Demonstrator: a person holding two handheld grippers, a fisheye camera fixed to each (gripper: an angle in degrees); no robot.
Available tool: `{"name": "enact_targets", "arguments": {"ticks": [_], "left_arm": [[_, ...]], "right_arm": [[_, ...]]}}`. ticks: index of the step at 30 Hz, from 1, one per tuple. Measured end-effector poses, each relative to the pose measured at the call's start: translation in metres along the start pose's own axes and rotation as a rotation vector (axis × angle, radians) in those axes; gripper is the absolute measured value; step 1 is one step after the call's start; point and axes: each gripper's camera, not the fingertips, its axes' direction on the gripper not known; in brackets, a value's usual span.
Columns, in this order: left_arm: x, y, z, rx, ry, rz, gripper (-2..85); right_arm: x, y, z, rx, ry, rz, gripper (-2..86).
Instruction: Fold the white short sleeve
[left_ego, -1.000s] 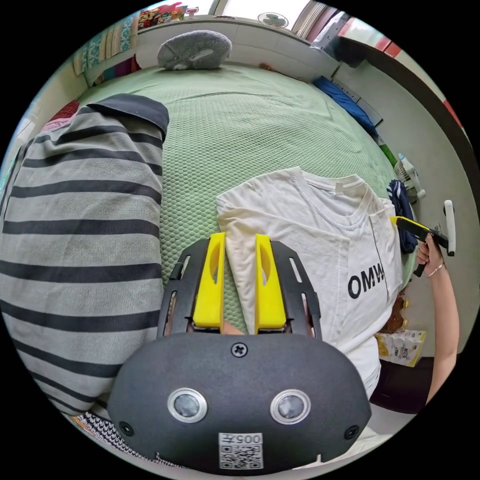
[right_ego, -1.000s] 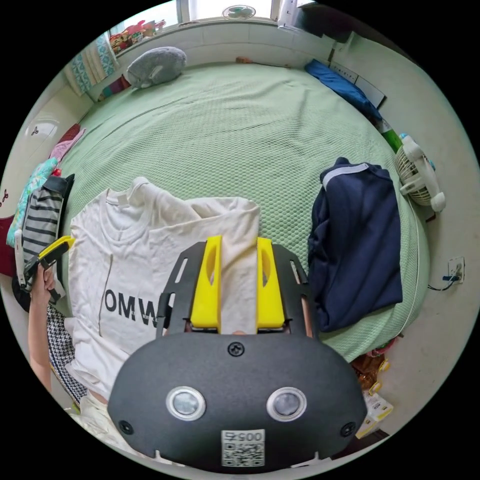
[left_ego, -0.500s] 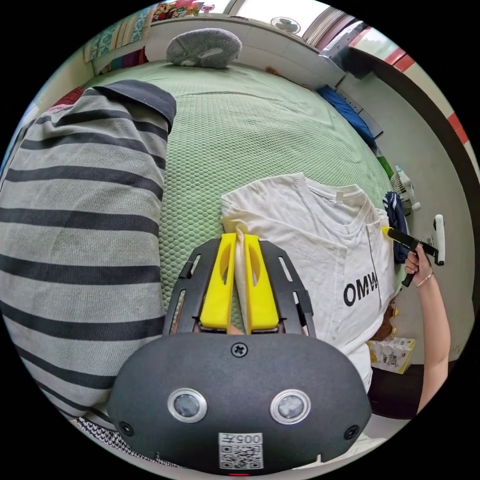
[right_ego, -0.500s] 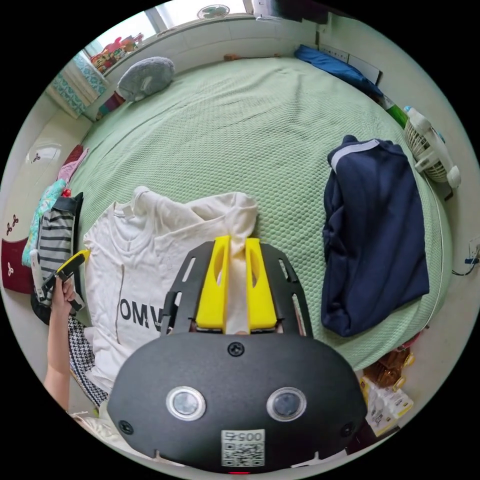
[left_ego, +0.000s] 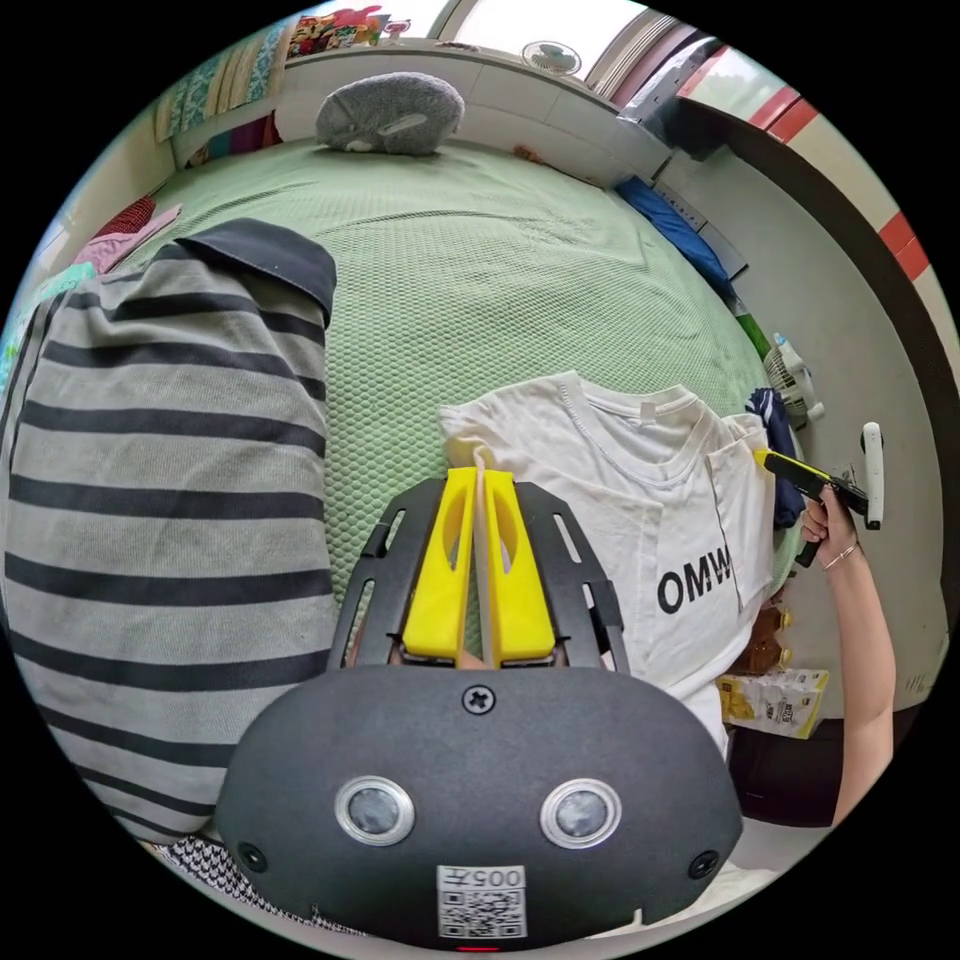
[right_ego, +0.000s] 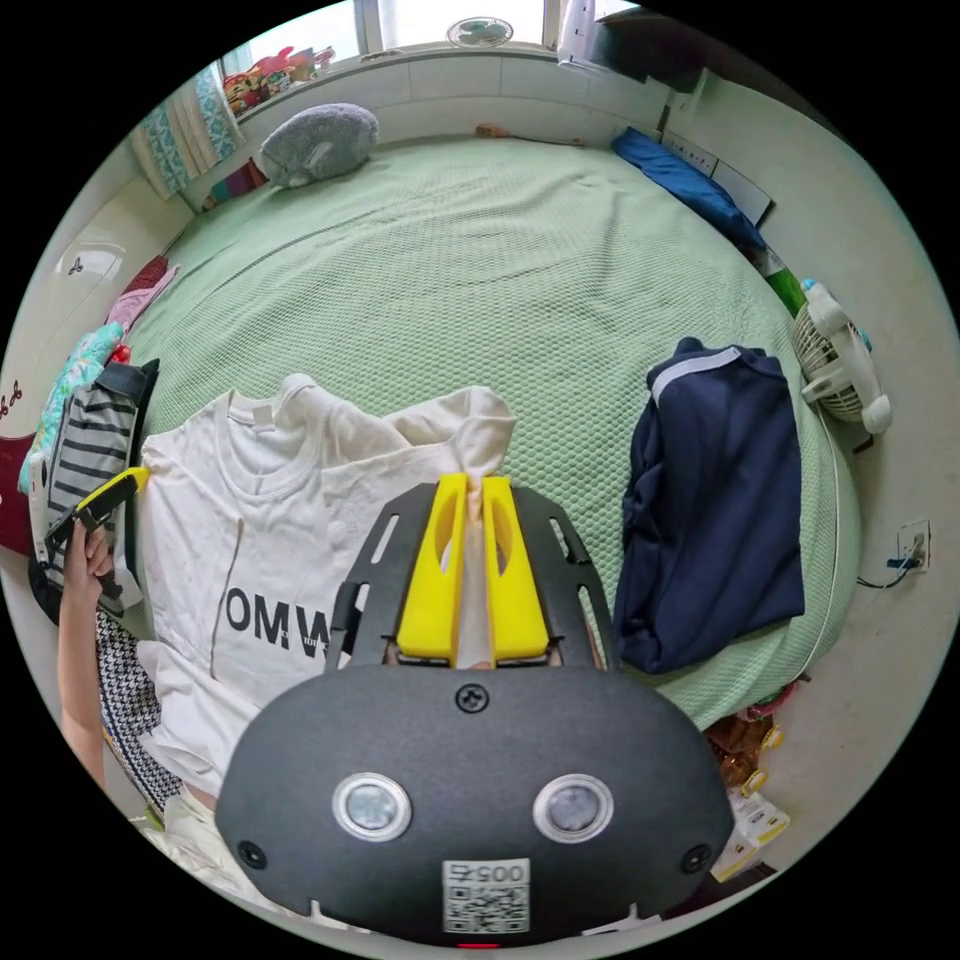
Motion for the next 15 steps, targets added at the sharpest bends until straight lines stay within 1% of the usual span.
{"name": "enact_targets", "arguments": {"ticks": [10,15], "left_arm": [[0.004,-0.027,-0.024,0.066,0.004,0.022,2.0],[0.009,-0.040,-0.031,0.081,-0.022,0.038,2.0]], "right_arm": [[0.000,-0.014,-0.011,0.051,-0.030,0.030,-0.9],[-0.007,-0.023,-0.014,0.072,-0.033,0.040,-0.9]]}}
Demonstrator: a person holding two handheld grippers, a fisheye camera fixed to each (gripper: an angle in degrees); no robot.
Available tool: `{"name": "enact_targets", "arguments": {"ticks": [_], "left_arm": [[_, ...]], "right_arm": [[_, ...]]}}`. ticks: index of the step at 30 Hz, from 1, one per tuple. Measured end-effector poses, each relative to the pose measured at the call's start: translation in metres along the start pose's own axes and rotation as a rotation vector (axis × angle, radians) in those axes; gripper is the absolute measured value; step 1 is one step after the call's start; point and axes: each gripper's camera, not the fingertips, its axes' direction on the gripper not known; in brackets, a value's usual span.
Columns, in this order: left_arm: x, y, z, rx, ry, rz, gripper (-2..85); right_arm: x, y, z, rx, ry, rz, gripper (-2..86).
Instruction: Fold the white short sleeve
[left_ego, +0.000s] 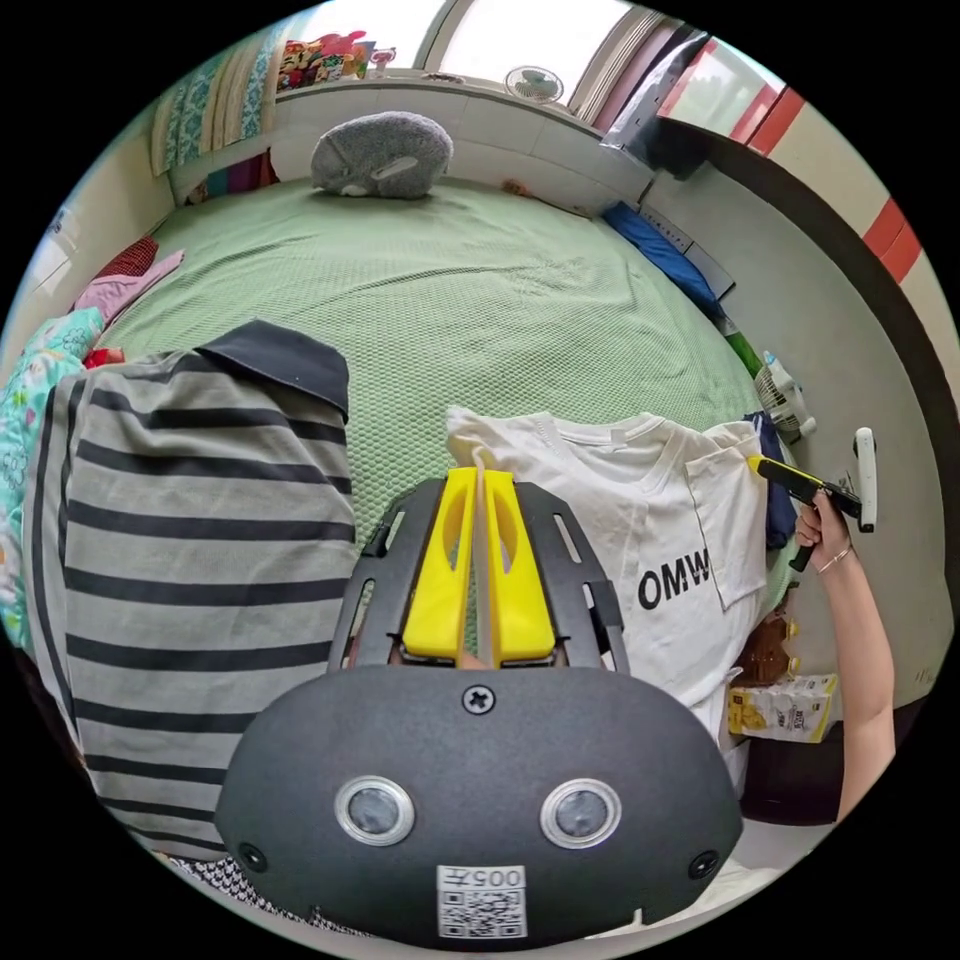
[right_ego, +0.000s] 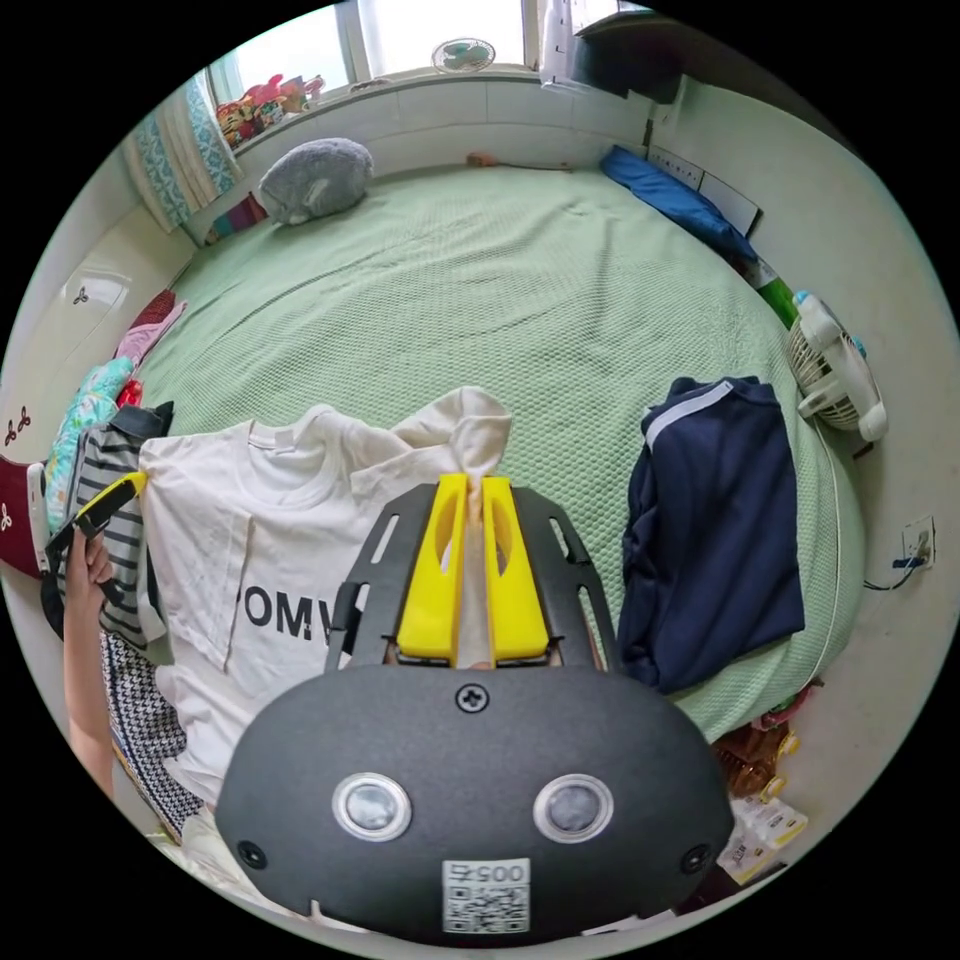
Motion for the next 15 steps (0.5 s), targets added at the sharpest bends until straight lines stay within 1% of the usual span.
{"name": "enact_targets", "arguments": {"ticks": [6,12,15], "left_arm": [[0.002,-0.015,-0.004,0.005,-0.021,0.006,2.0],[0.005,-0.030,-0.009,0.027,-0.087,0.011,1.2],[0.001,-0.039,-0.009,0.018,-0.057,-0.009,1.0]], "right_arm": [[-0.011,-0.014,-0.002,0.011,0.002,-0.016,-1.0],[-0.024,-0.031,-0.003,0.027,0.019,-0.010,-1.0],[-0.031,-0.039,0.000,0.025,0.043,-0.018,-1.0]]}}
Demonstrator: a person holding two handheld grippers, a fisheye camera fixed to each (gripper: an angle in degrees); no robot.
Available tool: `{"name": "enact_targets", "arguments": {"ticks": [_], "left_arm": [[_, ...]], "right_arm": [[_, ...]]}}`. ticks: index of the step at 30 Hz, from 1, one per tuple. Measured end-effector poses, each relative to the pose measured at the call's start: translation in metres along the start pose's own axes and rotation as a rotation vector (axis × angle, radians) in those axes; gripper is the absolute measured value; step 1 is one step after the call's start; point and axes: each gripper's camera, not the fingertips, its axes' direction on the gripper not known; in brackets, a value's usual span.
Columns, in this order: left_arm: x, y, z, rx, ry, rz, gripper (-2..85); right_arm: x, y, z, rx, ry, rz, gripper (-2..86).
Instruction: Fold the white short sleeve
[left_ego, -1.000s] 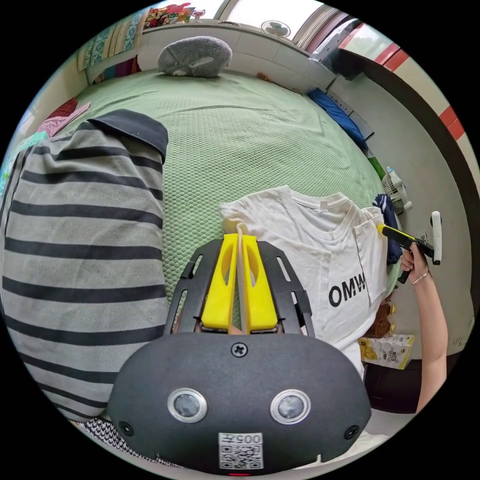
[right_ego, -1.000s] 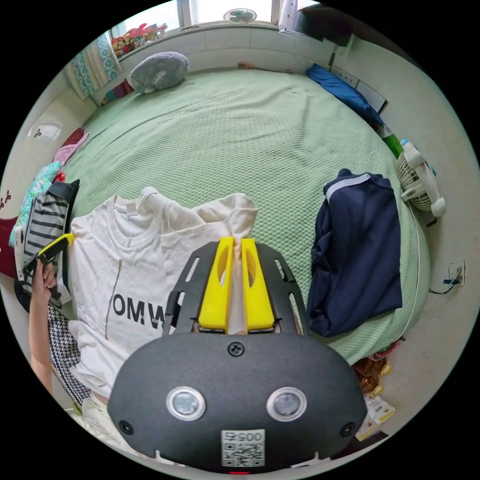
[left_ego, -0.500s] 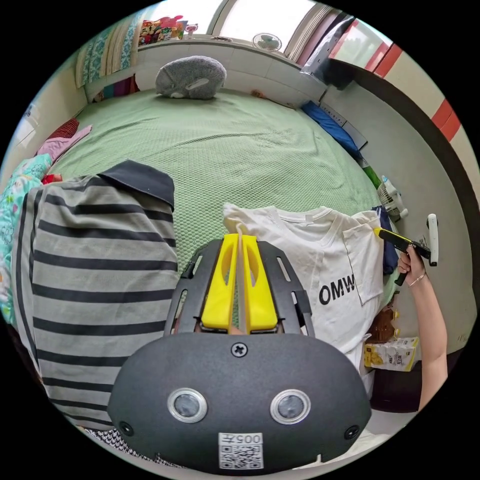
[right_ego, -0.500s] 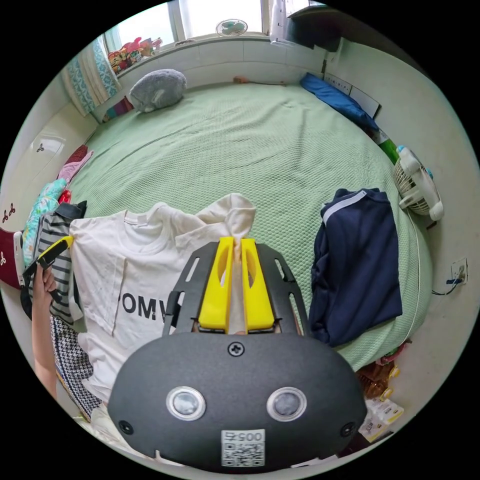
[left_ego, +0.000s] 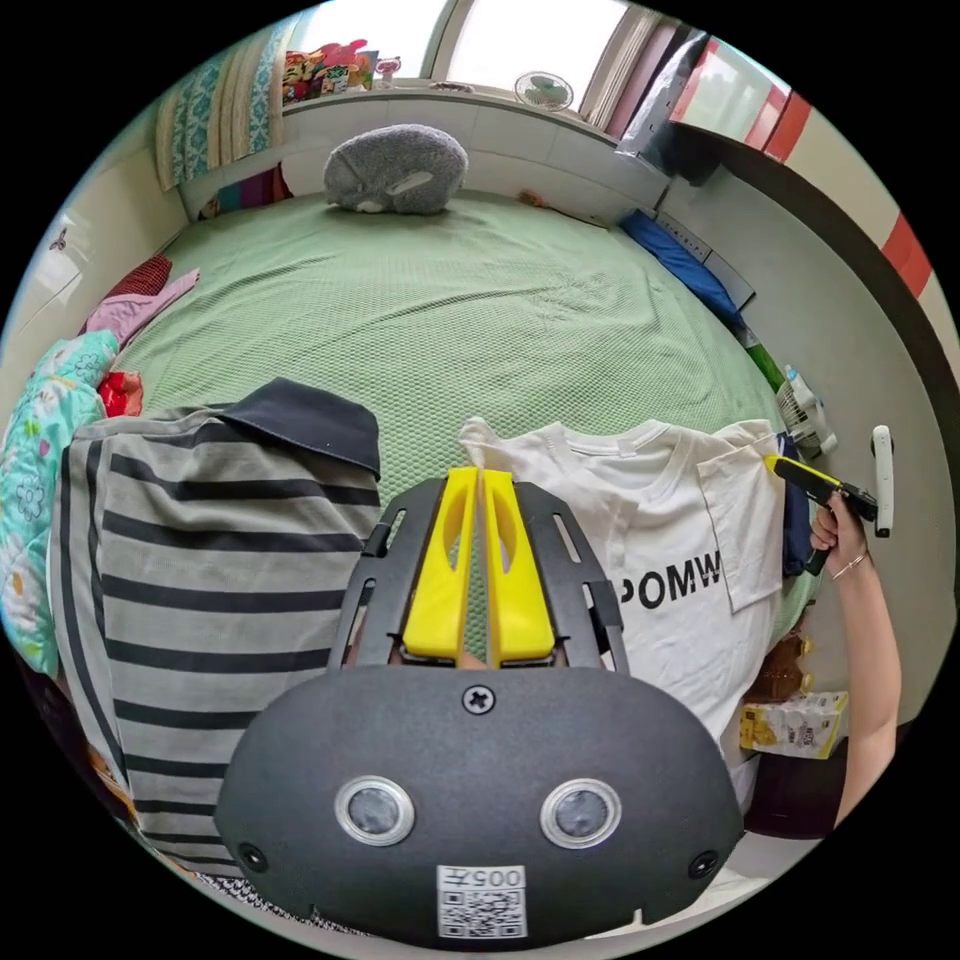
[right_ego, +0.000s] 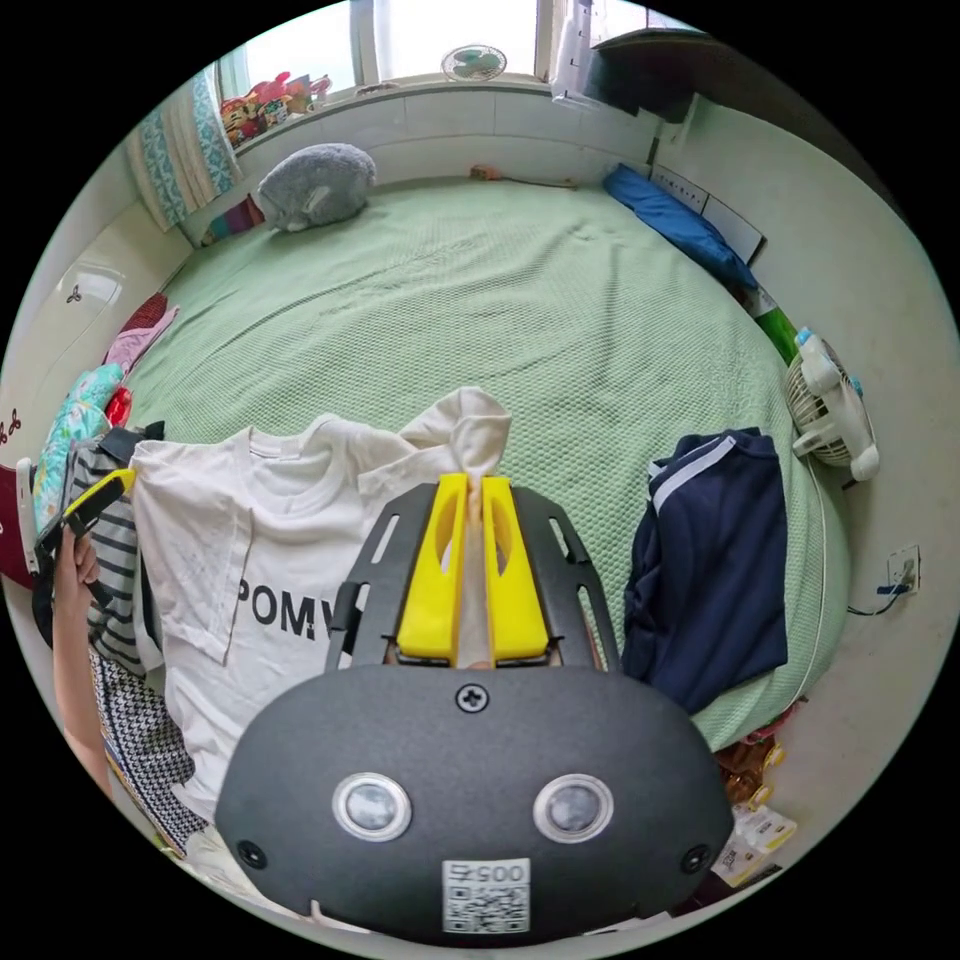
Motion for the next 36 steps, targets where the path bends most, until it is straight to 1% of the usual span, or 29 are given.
{"name": "enact_targets", "arguments": {"ticks": [13,21,29,33,35,36], "left_arm": [[0.013,-0.042,0.007,-0.013,-0.103,0.029,1.1],[0.009,-0.063,0.003,0.002,-0.135,0.012,1.1],[0.009,-0.073,-0.003,0.022,-0.132,-0.039,1.5],[0.011,-0.067,0.002,-0.004,-0.152,-0.043,2.3],[0.011,-0.060,0.007,-0.056,-0.165,-0.045,3.6],[0.011,-0.058,0.007,-0.060,-0.168,-0.044,3.8]], "right_arm": [[-0.025,-0.039,0.006,0.029,0.037,0.008,-1.0],[-0.036,-0.065,0.009,0.045,0.065,0.003,-1.0],[-0.044,-0.085,-0.002,0.083,0.046,0.050,-0.9],[-0.048,-0.082,0.006,0.053,0.051,0.050,0.3],[-0.047,-0.077,0.016,-0.034,0.030,0.045,2.0],[-0.046,-0.074,0.016,-0.034,0.032,0.050,2.3]]}}
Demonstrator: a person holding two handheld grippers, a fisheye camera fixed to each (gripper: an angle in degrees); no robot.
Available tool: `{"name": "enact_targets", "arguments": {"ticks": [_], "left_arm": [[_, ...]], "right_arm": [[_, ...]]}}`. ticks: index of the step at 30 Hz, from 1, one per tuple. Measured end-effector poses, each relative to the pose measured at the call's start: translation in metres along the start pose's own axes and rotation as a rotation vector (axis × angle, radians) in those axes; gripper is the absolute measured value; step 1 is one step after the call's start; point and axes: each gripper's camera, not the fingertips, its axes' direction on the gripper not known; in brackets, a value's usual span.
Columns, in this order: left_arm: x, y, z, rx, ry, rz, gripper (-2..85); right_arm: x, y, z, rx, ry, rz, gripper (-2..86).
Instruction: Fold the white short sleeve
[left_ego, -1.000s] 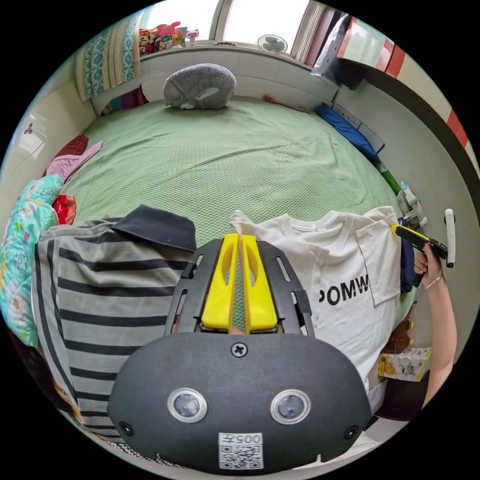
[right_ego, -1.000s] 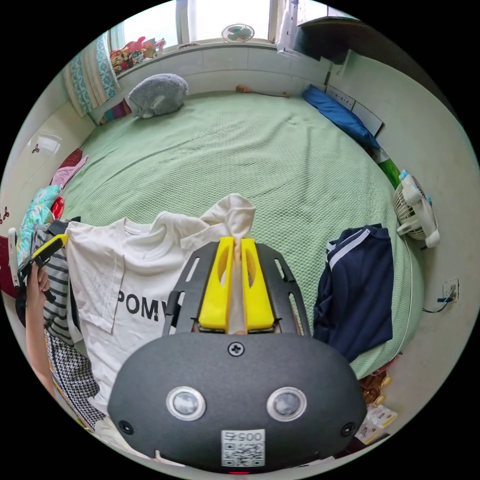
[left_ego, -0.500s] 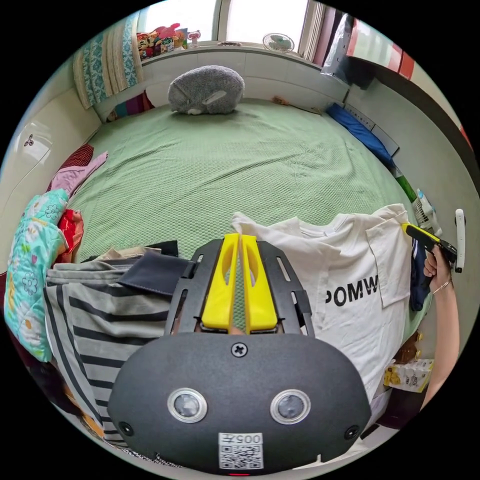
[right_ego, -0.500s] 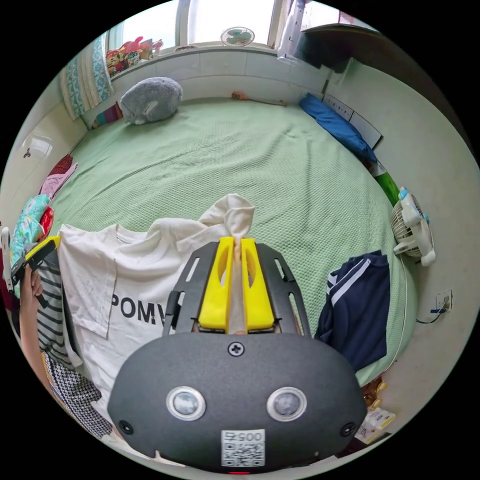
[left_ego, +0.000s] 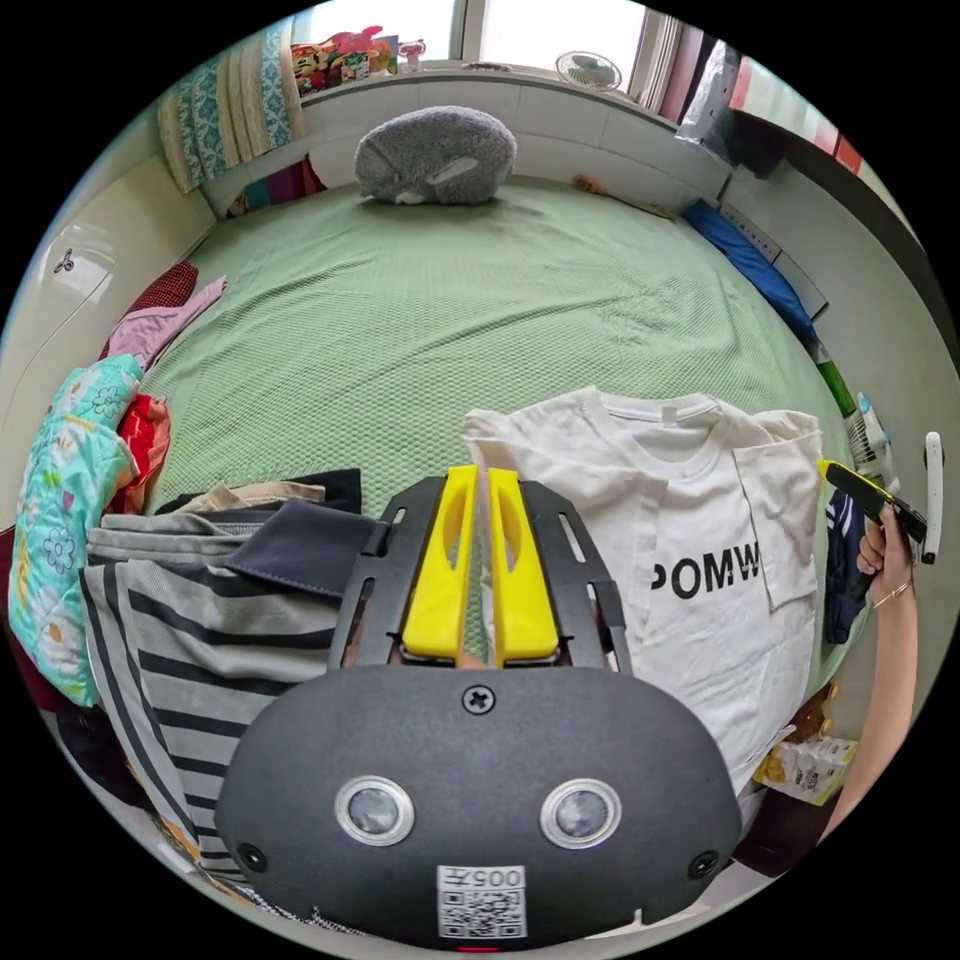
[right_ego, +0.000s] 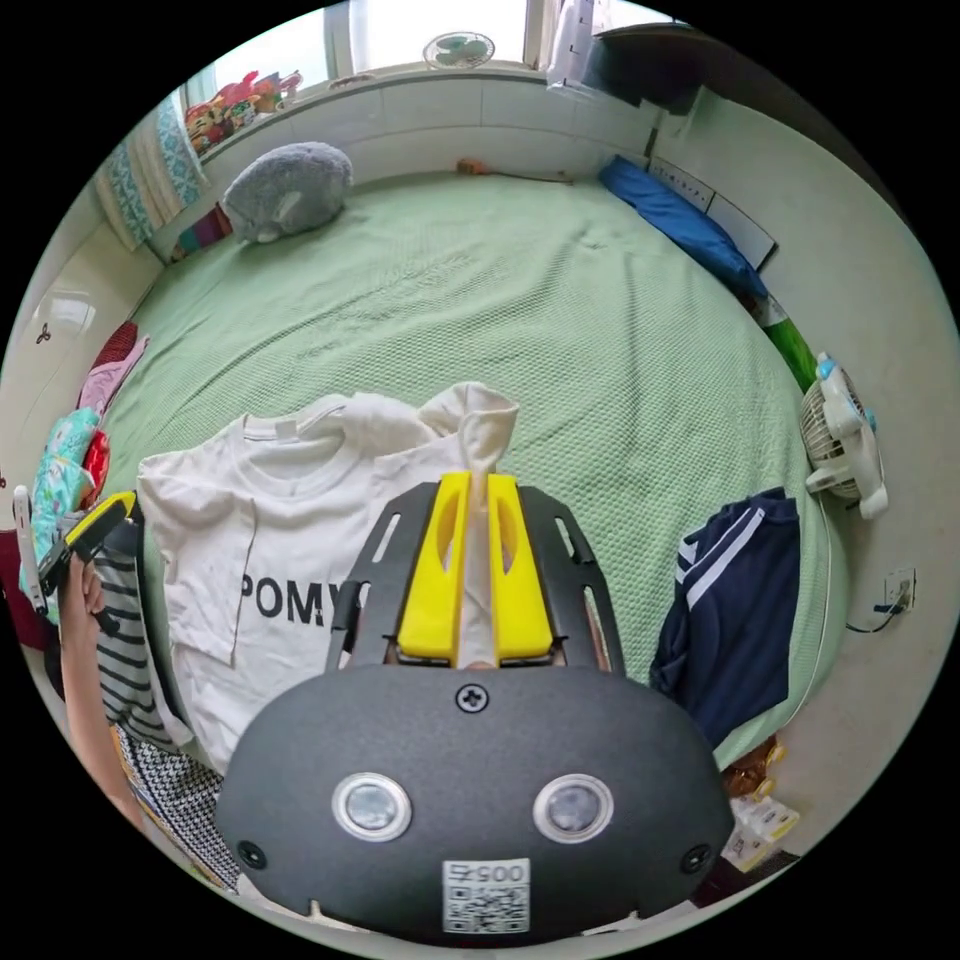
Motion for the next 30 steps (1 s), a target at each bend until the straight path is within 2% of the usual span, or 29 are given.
{"name": "enact_targets", "arguments": {"ticks": [3,11,30], "left_arm": [[-0.003,0.015,-0.004,-0.001,0.009,0.003,4.4],[0.004,0.085,-0.032,-0.042,0.206,0.055,5.6],[0.058,0.316,-0.077,-0.167,0.220,0.274,6.0]], "right_arm": [[0.004,0.019,-0.005,0.024,-0.020,-0.029,3.1],[0.021,0.099,-0.019,-0.044,-0.012,-0.142,6.5],[0.015,0.325,-0.087,-0.147,-0.095,-0.296,5.6]]}}
